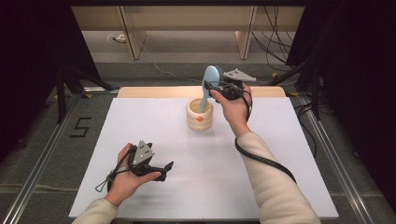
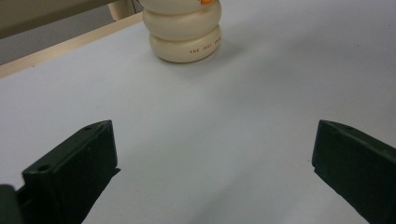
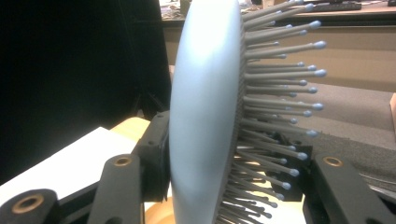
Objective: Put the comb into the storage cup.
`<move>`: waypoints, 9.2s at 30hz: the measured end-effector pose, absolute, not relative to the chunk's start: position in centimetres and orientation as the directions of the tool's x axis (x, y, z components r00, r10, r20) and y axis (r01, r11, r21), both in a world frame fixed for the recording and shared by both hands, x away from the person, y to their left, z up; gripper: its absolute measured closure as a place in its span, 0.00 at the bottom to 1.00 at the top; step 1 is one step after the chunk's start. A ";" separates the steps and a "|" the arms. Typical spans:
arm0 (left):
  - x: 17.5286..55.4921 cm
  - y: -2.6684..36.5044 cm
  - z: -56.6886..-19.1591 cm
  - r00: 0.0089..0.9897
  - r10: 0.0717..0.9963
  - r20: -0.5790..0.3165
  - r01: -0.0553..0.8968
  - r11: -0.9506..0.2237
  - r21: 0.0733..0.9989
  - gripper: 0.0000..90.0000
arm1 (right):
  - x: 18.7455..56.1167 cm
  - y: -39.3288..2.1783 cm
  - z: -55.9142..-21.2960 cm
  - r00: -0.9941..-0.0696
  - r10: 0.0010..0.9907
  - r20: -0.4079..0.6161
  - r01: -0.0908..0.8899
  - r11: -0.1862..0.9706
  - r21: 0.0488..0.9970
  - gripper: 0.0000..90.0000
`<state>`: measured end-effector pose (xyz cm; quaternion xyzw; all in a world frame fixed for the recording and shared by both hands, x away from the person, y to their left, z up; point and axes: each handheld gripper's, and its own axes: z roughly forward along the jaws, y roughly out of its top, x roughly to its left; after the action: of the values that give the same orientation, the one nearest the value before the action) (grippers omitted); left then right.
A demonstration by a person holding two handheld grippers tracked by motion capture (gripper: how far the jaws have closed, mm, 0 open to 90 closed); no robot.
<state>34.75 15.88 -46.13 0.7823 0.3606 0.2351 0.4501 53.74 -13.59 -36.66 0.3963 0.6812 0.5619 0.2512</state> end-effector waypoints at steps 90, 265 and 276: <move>34.9 15.6 -46.5 0.634 0.772 0.033 0.361 -0.334 0.871 0.00 | 54.9 -15.6 -40.4 -0.438 0.855 0.276 0.426 -0.073 0.902 0.33; 35.9 16.3 -47.1 0.594 0.804 0.007 0.377 -0.286 0.881 0.00 | 35.2 -30.5 -45.1 -0.633 0.772 0.053 0.349 0.224 0.910 0.01; 35.8 16.1 -47.2 0.601 0.800 0.003 0.379 -0.288 0.879 0.00 | 35.0 -31.0 -45.7 -0.633 0.772 0.061 0.340 0.206 0.918 0.02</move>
<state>35.84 16.08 -47.24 0.7689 0.3832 0.2299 0.4573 35.00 -30.96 -45.69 0.3722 0.7469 0.5084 0.2123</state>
